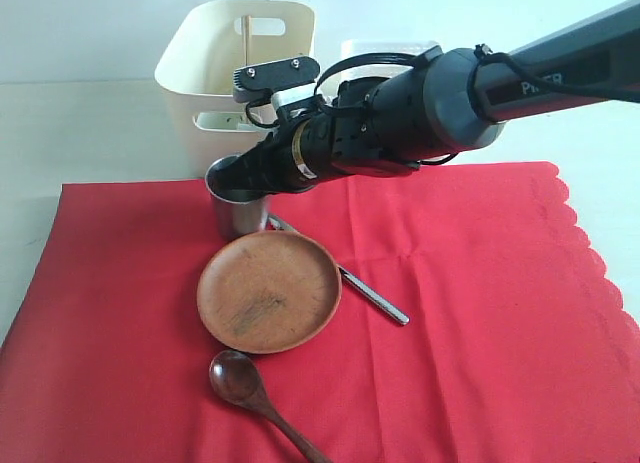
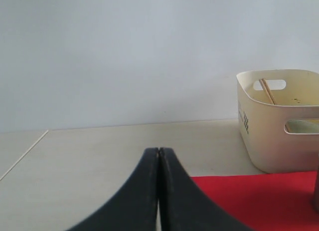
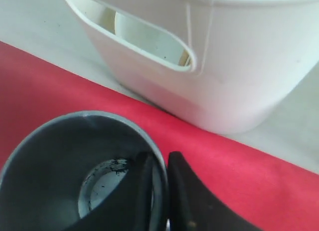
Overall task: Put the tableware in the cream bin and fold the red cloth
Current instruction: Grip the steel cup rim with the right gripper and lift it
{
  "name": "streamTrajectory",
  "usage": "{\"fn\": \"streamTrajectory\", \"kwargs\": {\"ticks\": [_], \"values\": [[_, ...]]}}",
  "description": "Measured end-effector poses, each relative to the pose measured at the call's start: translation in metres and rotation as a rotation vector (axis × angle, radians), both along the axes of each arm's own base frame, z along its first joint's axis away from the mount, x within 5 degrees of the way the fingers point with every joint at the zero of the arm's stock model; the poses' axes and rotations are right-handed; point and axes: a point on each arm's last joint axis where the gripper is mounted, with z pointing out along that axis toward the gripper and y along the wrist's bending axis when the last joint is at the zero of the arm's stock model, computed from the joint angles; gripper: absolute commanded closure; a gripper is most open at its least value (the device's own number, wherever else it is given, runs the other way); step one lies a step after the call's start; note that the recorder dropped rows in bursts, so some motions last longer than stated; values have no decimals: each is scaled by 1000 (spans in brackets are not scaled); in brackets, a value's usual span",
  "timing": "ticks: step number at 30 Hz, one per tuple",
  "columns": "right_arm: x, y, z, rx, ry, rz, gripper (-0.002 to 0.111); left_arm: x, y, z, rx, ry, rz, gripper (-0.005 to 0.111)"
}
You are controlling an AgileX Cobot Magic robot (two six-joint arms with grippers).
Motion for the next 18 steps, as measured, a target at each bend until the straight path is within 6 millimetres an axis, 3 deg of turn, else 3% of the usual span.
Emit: {"fn": "streamTrajectory", "kwargs": {"ticks": [10, 13, 18], "values": [[-1, 4, 7, 79, 8, -4, 108, 0, 0, 0, 0, 0, 0, 107], [-2, 3, 25, 106, -22, -4, 108, 0, 0, 0, 0, 0, 0, 107], [-7, -1, 72, 176, -103, -2, 108, 0, 0, 0, 0, 0, 0, 107]]}}
